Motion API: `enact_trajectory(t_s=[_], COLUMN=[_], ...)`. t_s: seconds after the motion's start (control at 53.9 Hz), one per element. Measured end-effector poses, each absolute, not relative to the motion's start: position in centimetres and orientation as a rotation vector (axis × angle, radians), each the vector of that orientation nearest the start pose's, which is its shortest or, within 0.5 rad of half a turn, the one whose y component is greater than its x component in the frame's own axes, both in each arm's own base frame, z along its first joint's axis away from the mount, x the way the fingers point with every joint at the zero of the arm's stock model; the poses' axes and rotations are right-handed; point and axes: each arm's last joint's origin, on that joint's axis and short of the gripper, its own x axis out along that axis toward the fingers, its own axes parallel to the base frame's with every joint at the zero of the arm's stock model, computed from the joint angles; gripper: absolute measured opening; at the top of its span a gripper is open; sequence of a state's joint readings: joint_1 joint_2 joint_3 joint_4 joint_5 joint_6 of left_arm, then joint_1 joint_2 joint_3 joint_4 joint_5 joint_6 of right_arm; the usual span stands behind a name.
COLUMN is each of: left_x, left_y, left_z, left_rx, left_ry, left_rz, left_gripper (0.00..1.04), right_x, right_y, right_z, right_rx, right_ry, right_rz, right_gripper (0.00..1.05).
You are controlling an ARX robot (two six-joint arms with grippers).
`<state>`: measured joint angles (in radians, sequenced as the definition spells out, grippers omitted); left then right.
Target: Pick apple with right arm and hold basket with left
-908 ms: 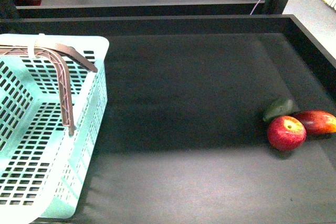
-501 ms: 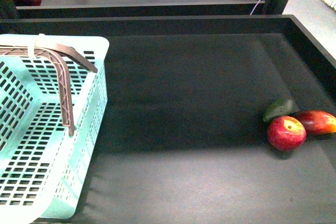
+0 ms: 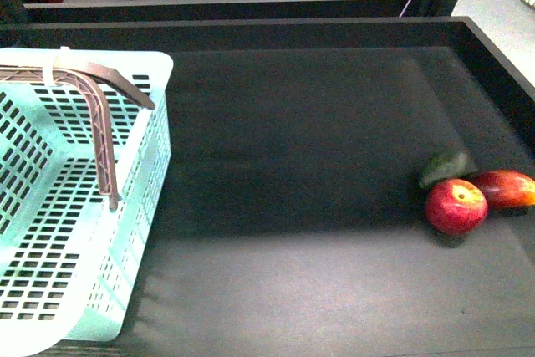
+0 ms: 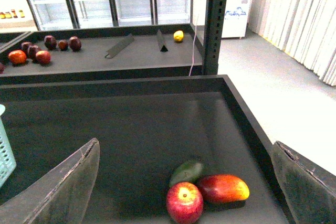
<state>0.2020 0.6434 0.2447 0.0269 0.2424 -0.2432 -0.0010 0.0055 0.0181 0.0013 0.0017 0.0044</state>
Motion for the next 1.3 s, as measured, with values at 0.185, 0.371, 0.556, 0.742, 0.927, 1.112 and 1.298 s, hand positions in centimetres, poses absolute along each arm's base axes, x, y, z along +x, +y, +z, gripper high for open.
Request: enact_trajectory(t_s=[0.185, 0.371, 0.556, 0.742, 0.927, 1.112, 1.298], left_x=[20.7, 23.8, 26.3, 29.3, 30.8, 32.0, 32.9], left_y=[3.7, 3.7, 3.6, 3.4, 3.0, 2.8, 2.7], left_z=[17.9, 17.2, 16.7, 16.4, 14.9, 14.5, 14.9], left_rx=[-0.747, -0.902, -1.004, -1.087, -1.176, -1.217, -1.231], left_ry=[0.558, 0.613, 0.631, 0.624, 0.666, 0.662, 0.647], left_rz=[0.134, 0.219, 0.258, 0.319, 0.382, 0.422, 0.413], left_gripper=[0.98, 0.98, 0.98, 0.98, 0.98, 0.74, 0.42], right_x=[9.7, 9.7, 9.7, 9.7, 9.7, 9.7, 9.7], right_y=[0.0, 0.0, 0.0, 0.0, 0.0, 0.0, 0.0], right_z=[16.9, 16.9, 16.9, 16.9, 16.9, 16.9, 16.9], right_rx=[0.004, 0.004, 0.004, 0.004, 0.004, 0.004, 0.004], right_ry=[-0.014, -0.014, -0.014, -0.014, -0.014, -0.014, -0.014], right_rz=[-0.003, -0.003, -0.003, -0.003, -0.003, -0.003, -0.003], right_gripper=[0.96, 0.96, 0.96, 0.96, 0.96, 0.96, 0.96])
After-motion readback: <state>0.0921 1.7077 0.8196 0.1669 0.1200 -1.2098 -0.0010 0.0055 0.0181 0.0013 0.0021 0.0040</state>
